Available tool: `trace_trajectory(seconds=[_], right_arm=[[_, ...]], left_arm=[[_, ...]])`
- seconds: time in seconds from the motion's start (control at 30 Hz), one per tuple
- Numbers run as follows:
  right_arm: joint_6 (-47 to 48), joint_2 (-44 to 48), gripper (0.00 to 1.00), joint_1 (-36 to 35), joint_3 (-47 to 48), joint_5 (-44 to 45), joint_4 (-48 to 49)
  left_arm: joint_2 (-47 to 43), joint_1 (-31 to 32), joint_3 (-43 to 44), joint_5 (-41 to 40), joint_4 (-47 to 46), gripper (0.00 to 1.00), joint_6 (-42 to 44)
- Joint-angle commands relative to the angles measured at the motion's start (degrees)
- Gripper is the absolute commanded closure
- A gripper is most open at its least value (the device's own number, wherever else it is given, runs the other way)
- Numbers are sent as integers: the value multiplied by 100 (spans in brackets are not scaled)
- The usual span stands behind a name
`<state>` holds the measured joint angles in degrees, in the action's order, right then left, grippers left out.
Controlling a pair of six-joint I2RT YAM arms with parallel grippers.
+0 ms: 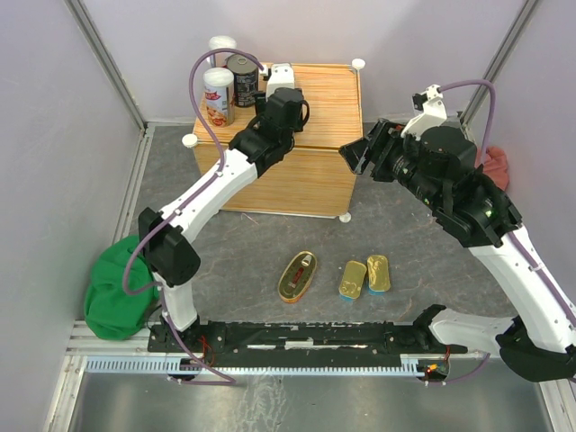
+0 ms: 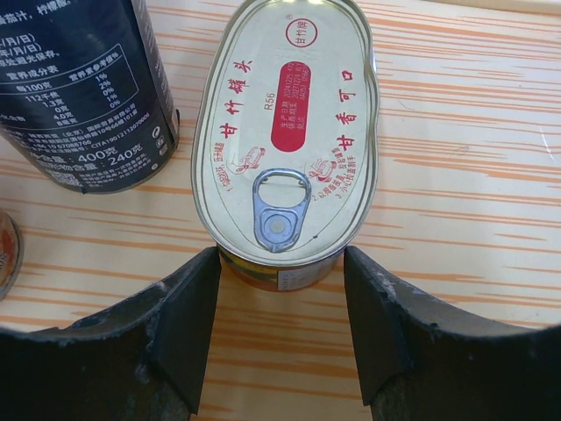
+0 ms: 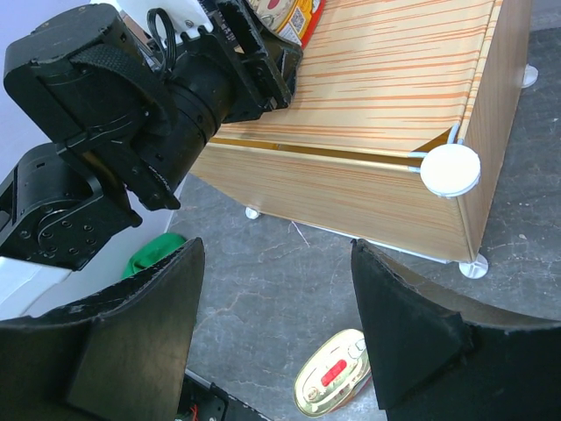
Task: Place and organize the canned foods onto the counter
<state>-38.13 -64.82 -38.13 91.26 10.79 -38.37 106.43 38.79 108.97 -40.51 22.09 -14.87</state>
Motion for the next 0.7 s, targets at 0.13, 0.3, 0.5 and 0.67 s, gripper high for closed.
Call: trace_trajectory(seconds=[0.13, 0.3, 0.5, 0.67], right_arm=[[151, -65, 24, 22, 65, 82, 112], [200, -129, 24, 18, 128, 90, 64], [235, -164, 24, 18, 124, 99, 14], [253, -147, 24, 17, 82, 129, -25]], left_arm=[[272, -210, 480, -3, -354, 36, 226], [415, -324, 605, 91, -359, 36, 219], [539, -435, 672, 190, -389, 36, 160], [591, -529, 731, 267, -372, 36, 171]])
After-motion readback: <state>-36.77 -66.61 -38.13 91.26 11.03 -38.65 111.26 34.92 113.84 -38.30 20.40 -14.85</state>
